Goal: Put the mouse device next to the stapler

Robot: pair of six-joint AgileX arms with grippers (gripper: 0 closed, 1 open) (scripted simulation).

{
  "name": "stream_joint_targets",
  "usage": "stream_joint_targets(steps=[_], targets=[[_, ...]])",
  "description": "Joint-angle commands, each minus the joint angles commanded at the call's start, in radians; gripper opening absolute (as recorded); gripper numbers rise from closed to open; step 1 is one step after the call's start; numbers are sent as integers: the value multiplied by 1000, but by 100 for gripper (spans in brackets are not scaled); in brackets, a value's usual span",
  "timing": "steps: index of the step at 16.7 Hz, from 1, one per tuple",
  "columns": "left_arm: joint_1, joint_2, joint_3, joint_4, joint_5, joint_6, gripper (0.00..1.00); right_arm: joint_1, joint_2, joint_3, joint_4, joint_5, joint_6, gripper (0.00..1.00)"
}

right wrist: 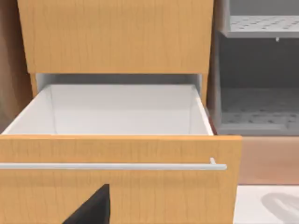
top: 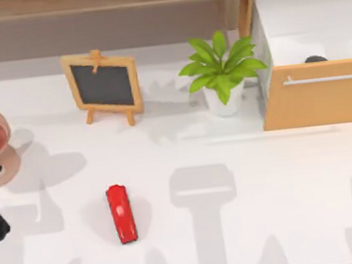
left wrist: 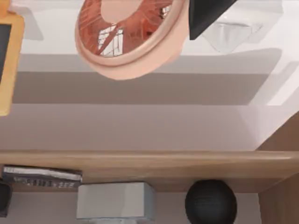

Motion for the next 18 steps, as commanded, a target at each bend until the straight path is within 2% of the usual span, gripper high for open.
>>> stream_joint_targets(steps=[5,9,13,18], targets=[[0,0,0,0,0,0,100,-14,56,41,-50,19,12,100],[0,0,0,0,0,0,100,-22,276,208,-234,33,48,100],[0,0,0,0,0,0,100,15,640,485,-399,10,66,100],[0,0,0,0,0,0,100,87,1108,955,-557,-3,24,100]])
